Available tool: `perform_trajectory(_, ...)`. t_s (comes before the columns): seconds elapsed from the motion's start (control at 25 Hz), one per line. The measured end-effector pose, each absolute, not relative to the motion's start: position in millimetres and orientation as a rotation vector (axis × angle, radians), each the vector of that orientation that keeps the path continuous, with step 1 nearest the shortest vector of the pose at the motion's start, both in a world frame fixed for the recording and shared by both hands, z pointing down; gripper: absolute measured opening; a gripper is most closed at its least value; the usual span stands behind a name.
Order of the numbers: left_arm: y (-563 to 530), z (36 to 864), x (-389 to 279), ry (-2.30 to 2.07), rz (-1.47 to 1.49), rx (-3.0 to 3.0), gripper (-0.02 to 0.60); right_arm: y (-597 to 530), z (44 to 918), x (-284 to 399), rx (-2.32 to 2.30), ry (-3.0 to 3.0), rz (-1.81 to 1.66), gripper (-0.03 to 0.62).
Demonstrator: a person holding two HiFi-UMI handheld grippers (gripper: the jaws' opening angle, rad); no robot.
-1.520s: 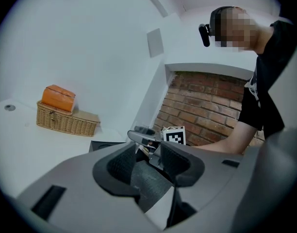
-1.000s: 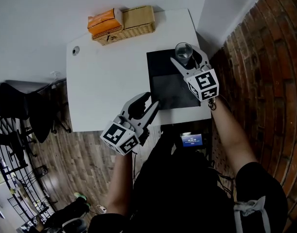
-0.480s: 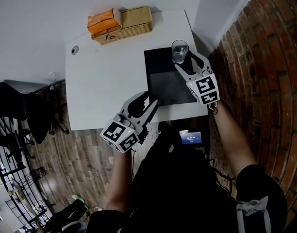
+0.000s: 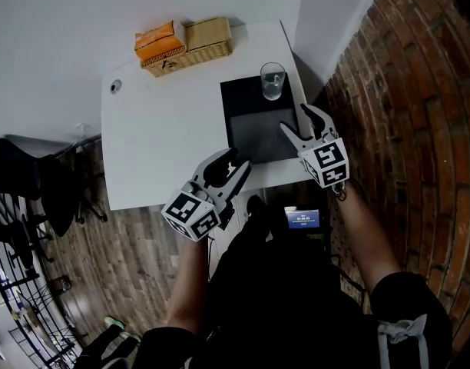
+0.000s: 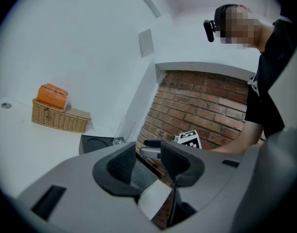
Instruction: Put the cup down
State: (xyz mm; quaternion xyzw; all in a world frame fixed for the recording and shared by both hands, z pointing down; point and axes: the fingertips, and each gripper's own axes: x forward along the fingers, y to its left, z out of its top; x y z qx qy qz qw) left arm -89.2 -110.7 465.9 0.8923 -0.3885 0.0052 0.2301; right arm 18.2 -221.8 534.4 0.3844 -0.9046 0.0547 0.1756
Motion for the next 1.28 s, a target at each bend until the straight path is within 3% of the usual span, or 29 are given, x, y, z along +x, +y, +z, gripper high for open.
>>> perform_trajectory(0.28, -102.5, 463.3, -81.8, -1.056, 0.041, 2.483, 0.152, -188.6, 509.0, 24.8, 1.082, -2.647, 0.348, 0.268)
perform_trajectory(0.52, -97.6, 452.2, -74.9, -1.031, 0.021, 2.506, 0.135, -163.7, 459.7, 15.7, 1.047, -2.764, 0.475, 0.147)
perform_trajectory(0.76, -96.0, 434.9, -67.6, -1.018, -0.010, 2.537, 0.100, -139.9, 417.5, 0.2, 0.978, -2.838, 0.397, 0.083)
perform_trajectory(1.28, -94.5, 407.2, -68.7, -1.054, -0.038, 2.608, 0.011, -136.0, 400.4, 6.5, 1.041, -2.885, 0.500, 0.032)
